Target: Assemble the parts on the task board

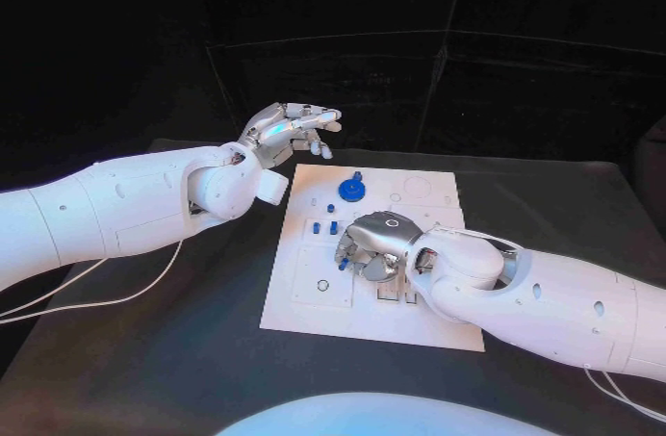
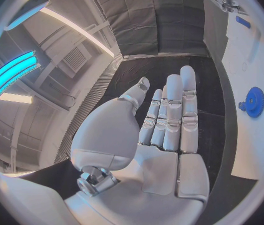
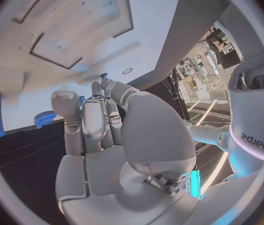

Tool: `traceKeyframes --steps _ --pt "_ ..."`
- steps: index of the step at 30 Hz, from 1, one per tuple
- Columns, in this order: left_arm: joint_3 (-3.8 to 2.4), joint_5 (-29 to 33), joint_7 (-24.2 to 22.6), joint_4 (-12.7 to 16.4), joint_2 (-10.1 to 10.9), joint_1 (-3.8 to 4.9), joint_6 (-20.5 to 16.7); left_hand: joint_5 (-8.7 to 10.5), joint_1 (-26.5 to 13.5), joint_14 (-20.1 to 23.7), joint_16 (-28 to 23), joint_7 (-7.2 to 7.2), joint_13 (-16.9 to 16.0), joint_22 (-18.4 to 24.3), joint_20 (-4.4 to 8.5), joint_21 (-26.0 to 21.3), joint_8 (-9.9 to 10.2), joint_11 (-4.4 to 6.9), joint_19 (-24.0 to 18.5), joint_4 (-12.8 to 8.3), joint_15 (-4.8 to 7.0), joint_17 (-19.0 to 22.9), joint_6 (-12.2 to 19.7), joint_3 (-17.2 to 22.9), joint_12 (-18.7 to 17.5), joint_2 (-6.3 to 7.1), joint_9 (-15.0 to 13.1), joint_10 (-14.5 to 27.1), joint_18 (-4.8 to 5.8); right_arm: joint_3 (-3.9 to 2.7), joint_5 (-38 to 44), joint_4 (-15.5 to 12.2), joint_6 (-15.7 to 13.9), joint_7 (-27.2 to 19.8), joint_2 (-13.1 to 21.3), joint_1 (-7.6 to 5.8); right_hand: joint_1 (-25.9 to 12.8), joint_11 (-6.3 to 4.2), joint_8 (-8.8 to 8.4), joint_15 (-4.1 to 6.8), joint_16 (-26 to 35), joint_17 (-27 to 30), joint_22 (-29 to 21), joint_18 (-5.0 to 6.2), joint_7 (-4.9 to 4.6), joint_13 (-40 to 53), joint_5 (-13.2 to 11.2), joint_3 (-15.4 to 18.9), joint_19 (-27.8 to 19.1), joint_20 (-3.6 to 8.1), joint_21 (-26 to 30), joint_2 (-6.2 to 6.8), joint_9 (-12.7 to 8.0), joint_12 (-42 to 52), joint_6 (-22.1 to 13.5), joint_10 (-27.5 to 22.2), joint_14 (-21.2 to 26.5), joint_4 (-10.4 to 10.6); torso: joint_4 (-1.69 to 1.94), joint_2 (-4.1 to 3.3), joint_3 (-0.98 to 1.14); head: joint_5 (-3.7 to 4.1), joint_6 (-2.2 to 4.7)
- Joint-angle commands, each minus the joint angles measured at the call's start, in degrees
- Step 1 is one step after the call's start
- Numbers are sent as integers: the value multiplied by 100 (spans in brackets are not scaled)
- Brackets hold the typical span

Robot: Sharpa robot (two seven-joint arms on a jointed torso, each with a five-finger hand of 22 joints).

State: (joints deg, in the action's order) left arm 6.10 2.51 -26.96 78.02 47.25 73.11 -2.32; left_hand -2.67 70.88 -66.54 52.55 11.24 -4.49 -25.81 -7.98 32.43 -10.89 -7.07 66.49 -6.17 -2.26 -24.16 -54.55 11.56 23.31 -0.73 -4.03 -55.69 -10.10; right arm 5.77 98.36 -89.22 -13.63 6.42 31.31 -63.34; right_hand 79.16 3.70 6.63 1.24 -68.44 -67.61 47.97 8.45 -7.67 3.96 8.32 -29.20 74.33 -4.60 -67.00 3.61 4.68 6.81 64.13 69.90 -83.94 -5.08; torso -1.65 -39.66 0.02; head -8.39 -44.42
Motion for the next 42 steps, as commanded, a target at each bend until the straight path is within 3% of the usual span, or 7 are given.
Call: traceKeyframes --steps 1,21,39,42 --pt "-2 -29 -8 -3 -10 9 41 -4 22 35 -27 -21 -7 7 13 -30 -26 15 32 -7 13 6 -19 -14 38 -54 -6 42 -34 -1 44 20 48 -13 -19 -6 -55 28 9 -17 -19 5 -1 -106 -44 9 -19 -9 0 -19 -28 -11 5 -38 -14 12 -308 12 -4 0 -3 12 -6" --pt "-2 -29 12 -3 -24 9 74 -4 31 37 -26 -18 -5 11 14 -34 -25 13 35 -15 13 9 -10 -22 41 -49 -4 51 -34 -1 186 71 301 116 -103 -1 -167 49 -46 -40 -24 57 -17 -99 -59 15 52 78 -40 -48 -28 38 -9 -120 -60 -25 -285 50 3 -4 -4 26 -29" --pt "-2 -29 40 -31 -50 8 153 -4 30 42 -26 -11 -3 17 14 -41 -21 7 37 -21 9 13 5 -41 45 -38 0 66 -31 -1 177 74 206 96 -110 1 -213 55 -74 -45 -38 75 -27 -95 -61 17 93 150 -57 -55 -24 86 -15 -159 -82 -42 -277 60 1 0 0 39 -56" --pt "-2 -29 48 -36 -54 8 160 -4 30 42 -26 -11 -3 17 14 -41 -21 7 37 -21 9 13 5 -41 45 -38 0 66 -31 -1 156 79 186 84 -109 1 -251 87 -143 -70 -56 84 -35 -95 -94 5 81 194 -71 -69 -21 117 -40 -229 -182 -132 -271 78 2 1 -3 45 -52"
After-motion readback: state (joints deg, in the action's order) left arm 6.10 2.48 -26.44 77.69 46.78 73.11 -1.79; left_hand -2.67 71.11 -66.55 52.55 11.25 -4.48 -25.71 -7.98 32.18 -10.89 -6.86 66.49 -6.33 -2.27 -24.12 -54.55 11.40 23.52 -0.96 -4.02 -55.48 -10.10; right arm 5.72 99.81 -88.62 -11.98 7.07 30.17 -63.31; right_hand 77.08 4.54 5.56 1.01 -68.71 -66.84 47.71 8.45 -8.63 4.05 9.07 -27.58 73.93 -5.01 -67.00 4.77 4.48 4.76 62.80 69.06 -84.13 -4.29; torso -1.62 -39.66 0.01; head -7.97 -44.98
